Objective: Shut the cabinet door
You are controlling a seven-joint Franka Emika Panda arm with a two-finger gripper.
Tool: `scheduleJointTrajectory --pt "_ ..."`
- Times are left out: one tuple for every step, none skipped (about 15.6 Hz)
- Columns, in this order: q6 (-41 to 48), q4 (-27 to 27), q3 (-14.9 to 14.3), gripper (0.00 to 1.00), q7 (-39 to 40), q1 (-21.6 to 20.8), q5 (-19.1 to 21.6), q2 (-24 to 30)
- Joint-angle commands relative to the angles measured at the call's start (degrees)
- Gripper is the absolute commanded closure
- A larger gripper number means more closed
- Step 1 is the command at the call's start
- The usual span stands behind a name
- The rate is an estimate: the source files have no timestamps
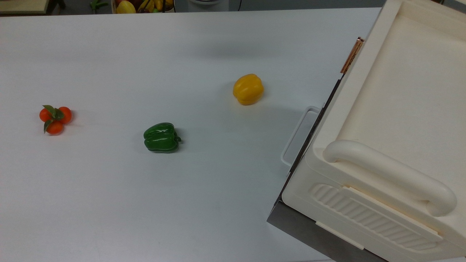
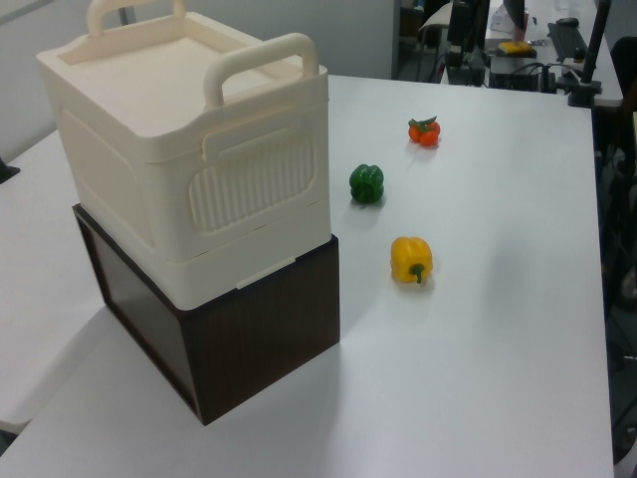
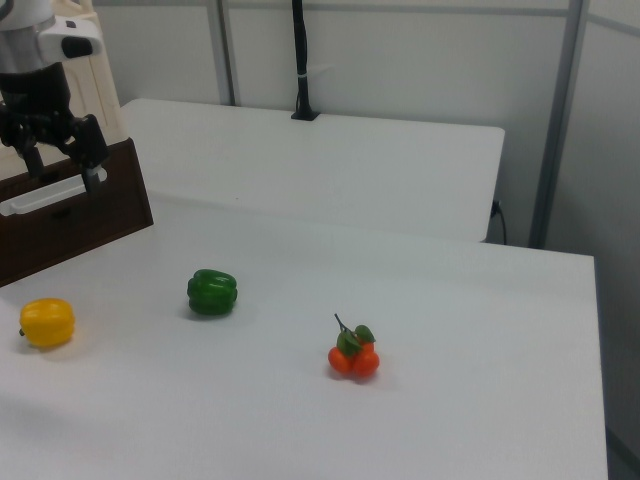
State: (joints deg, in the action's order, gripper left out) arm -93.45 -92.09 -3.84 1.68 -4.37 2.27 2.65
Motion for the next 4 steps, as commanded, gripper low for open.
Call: scheduleJointTrajectory --pt "-2.35 -0.99 -0.29 0.00 2.63 -0.21 0.46 0.07" --pt "-2.52 -0.99 -0.29 0.00 2.63 -0.20 0.46 0.07" --pt "-2.52 -0.99 -0.29 0.00 2.63 -0.03 0.46 0.07" --pt "-2.52 -0.99 -0.29 0.00 2.71 0.06 0.46 0.07"
